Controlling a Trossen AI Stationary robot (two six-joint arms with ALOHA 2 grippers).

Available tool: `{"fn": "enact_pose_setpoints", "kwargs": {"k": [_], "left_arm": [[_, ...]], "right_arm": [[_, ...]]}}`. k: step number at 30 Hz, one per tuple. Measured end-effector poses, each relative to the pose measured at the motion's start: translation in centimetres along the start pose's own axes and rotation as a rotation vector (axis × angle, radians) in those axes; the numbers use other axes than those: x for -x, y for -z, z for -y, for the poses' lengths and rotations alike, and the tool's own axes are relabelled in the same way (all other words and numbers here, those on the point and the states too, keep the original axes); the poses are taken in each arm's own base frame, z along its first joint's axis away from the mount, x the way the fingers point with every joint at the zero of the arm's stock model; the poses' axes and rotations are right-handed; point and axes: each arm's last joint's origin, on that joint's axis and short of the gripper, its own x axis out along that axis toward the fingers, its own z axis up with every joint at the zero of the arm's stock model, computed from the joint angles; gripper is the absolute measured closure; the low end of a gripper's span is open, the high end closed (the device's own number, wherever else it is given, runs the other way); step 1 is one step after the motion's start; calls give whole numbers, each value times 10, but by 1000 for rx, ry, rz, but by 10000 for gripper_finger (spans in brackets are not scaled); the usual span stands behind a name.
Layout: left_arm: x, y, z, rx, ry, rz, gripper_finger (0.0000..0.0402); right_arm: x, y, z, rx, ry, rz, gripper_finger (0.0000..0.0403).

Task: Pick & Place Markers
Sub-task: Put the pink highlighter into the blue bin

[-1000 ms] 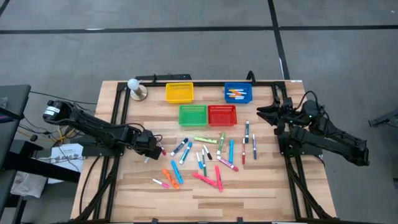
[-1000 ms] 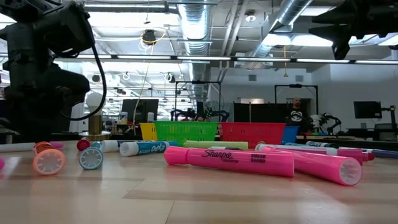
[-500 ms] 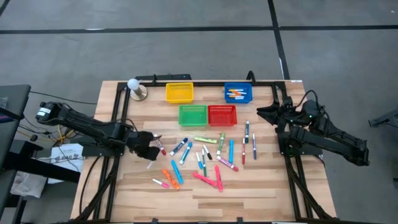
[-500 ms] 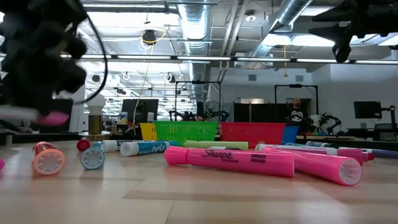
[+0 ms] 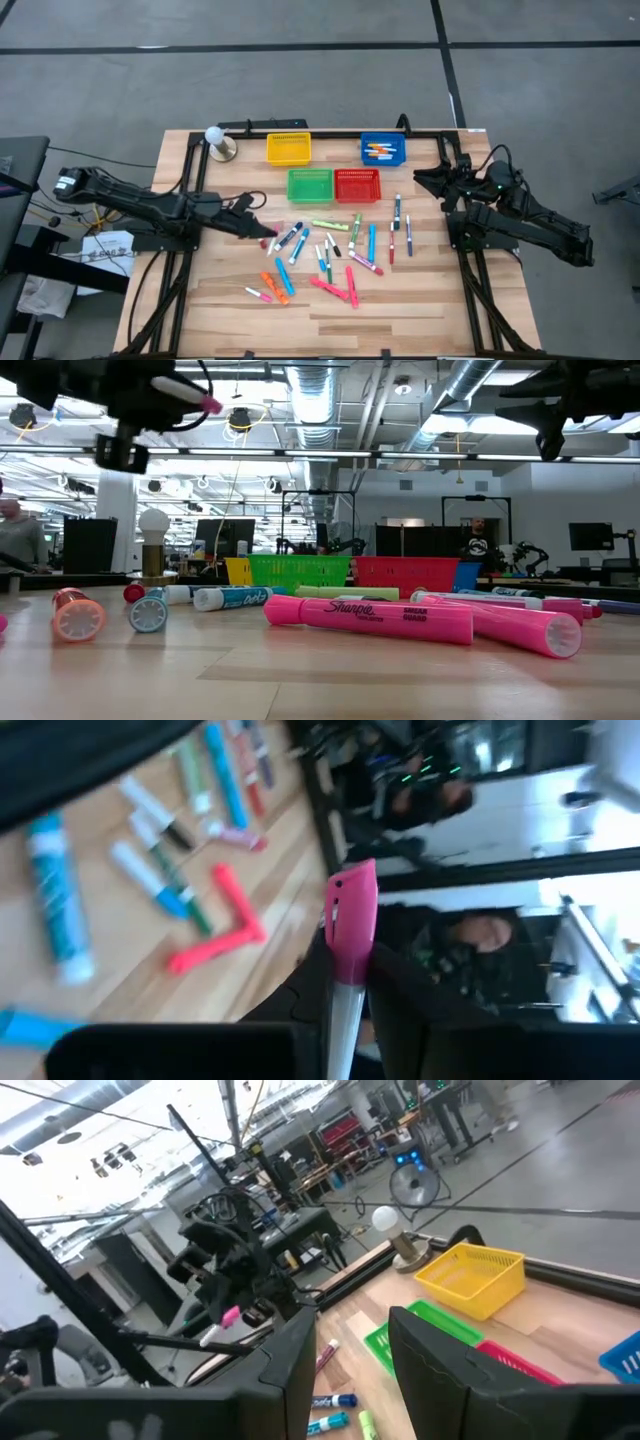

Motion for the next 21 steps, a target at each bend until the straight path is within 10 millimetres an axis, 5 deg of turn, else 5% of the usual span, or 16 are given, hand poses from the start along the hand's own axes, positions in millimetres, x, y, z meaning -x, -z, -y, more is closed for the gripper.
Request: {"fn": "enact_pose_setpoints", "kwargs": {"k": [11, 21], "left_arm": [[-18, -32, 7, -50, 187, 196, 349], [-47, -65, 13, -141, 200, 313, 348]], "right_arm": [[-6, 3, -2, -142, -31, -52, 284], [-52, 5, -18, -186, -173, -78, 279]]}}
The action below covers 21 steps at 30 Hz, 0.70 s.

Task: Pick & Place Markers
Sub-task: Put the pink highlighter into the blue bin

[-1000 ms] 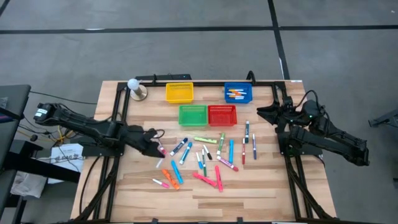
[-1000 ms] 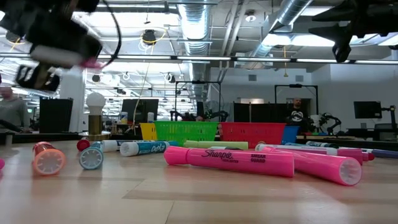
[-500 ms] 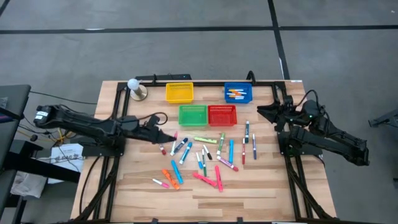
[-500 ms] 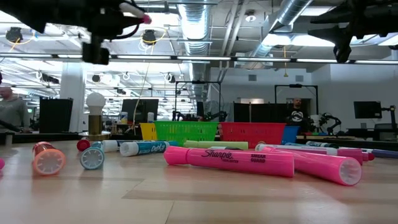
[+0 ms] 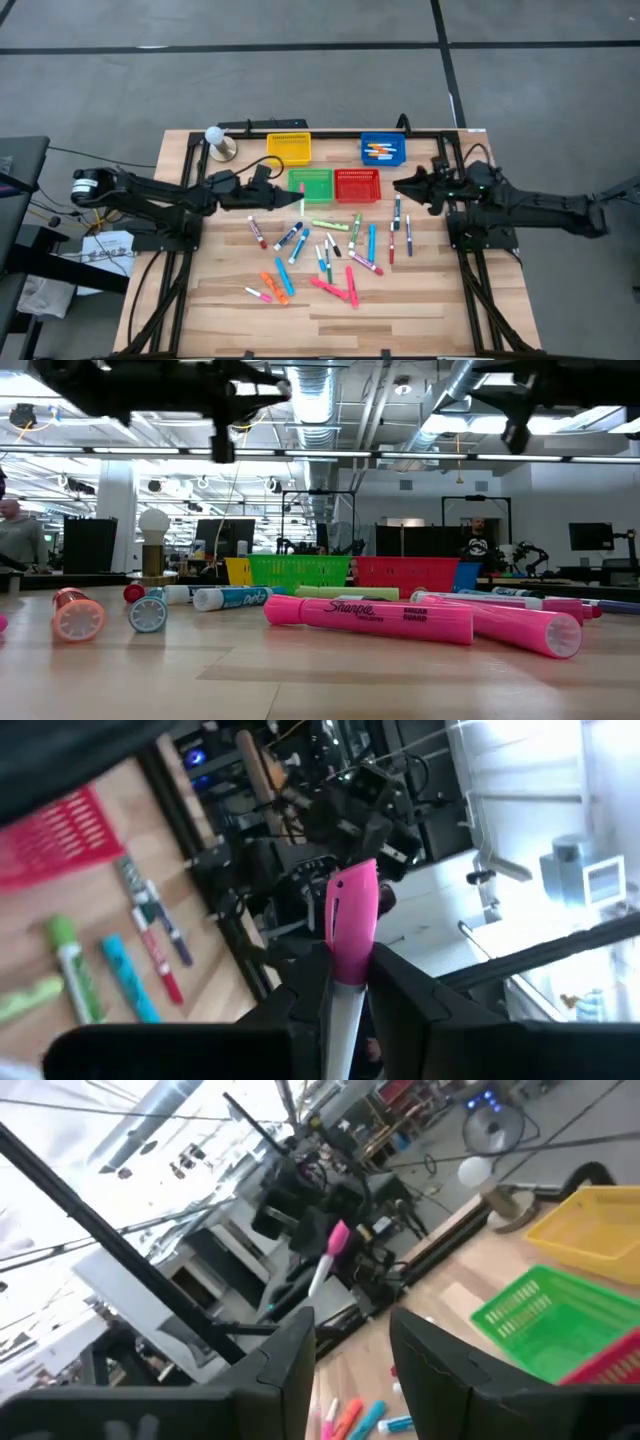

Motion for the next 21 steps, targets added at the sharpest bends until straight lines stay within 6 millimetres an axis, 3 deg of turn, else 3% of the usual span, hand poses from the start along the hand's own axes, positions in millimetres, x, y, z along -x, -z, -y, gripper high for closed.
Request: {"fn": "enact_pose_setpoints", "kwargs": {"k": [10, 15, 21], "left_arm": [[-43, -21, 23, -170, 76, 0, 348], [-52, -23, 24, -178, 74, 3, 348], [-53, -23, 24, -192, 71, 3, 348]], "right_arm": [[-57, 19, 11, -3, -46, -27, 193], [-76, 24, 18, -27, -80, 15, 159], [-107, 22, 20, -43, -57, -18, 152]]}}
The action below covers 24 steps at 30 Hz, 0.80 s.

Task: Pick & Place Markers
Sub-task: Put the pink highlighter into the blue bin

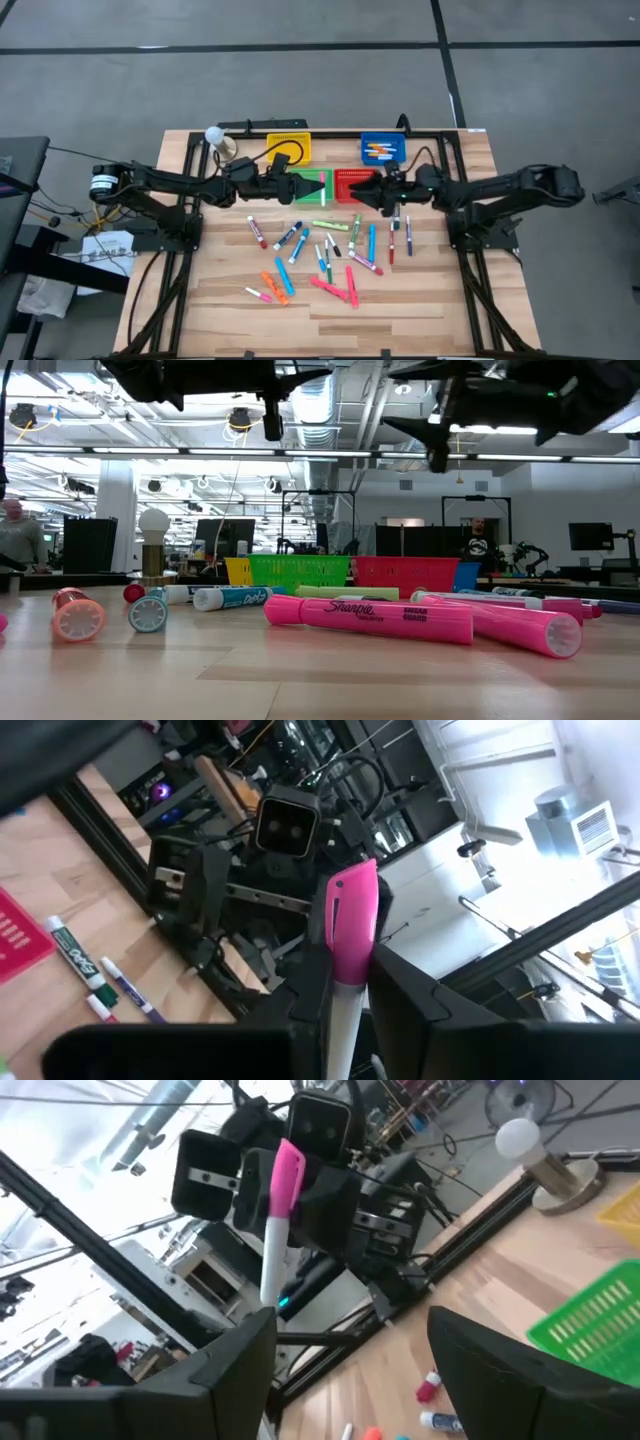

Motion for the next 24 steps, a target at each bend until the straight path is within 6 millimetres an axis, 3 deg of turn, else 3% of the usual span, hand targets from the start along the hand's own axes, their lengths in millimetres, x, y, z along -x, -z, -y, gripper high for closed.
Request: {"fn": "enact_pose_setpoints", "kwargs": {"k": [11, 24], "left_arm": [[0, 0, 0, -12, -4, 3, 348], [0, -1, -2, -37, -14, 2, 348]], "right_arm": [[-47, -17, -3, 30, -88, -53, 152], [-75, -18, 0, 12, -93, -111, 159]]}}
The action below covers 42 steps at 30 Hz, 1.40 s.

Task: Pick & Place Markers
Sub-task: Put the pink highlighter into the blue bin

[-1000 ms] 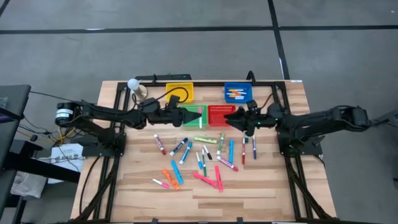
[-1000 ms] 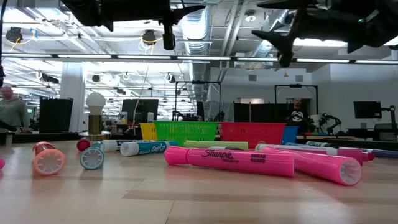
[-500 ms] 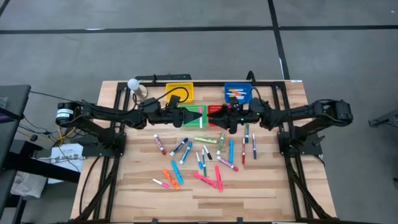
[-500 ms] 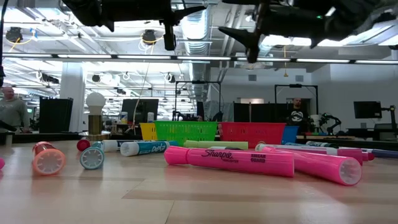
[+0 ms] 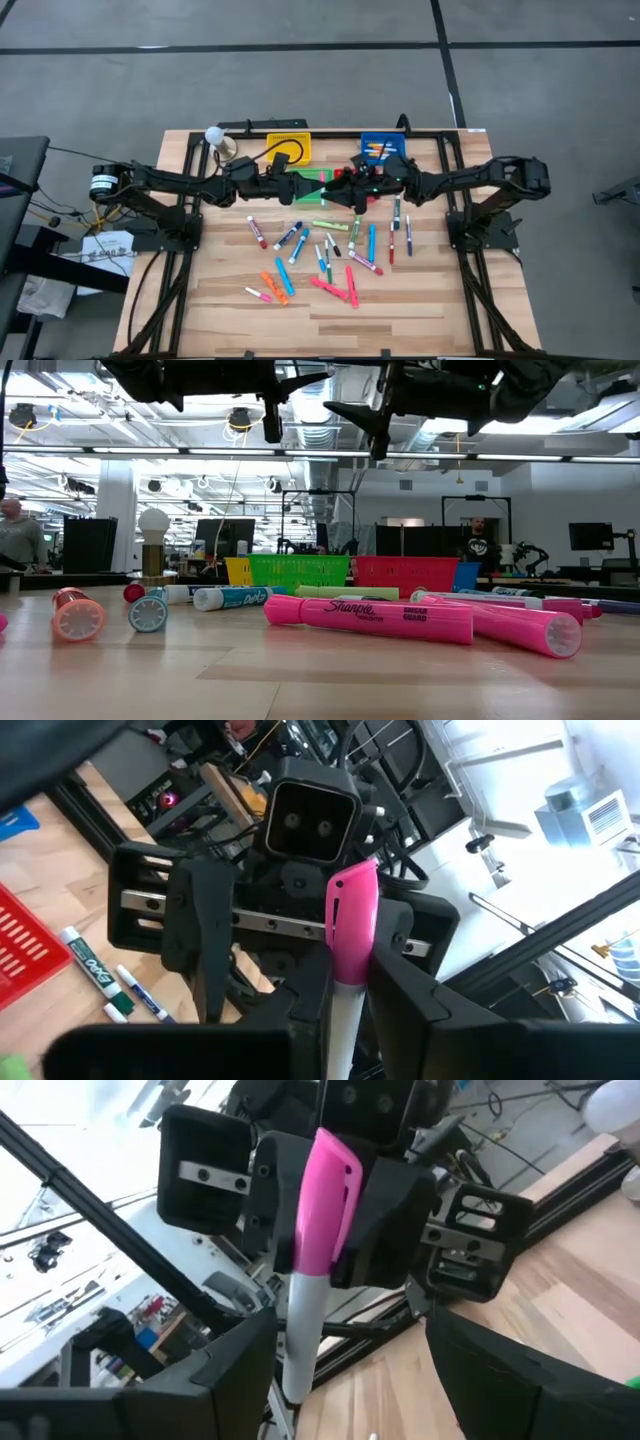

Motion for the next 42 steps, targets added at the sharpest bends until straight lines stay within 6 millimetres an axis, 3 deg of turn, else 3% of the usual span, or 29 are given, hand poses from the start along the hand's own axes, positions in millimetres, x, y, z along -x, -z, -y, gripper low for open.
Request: {"fn": "enact_pose_setpoints", "kwargs": {"k": [7, 17, 22, 34, 42], "left_arm": [[0, 1, -2, -17, -17, -12, 348], [0, 1, -3, -24, -27, -11, 348], [0, -1, -4, -28, -26, -8, 348], [1, -3, -5, -66, -27, -1, 307], [1, -5, -6, -152, -23, 0, 232]], "right_arm": [[-3, -4, -2, -3, 7, -7, 203], [-3, -5, -3, -3, 3, -8, 332], [-3, -5, -3, -6, 5, -6, 373], [-3, -5, -3, 0, 10, -6, 375], [-3, -5, -3, -4, 12, -9, 372]]}}
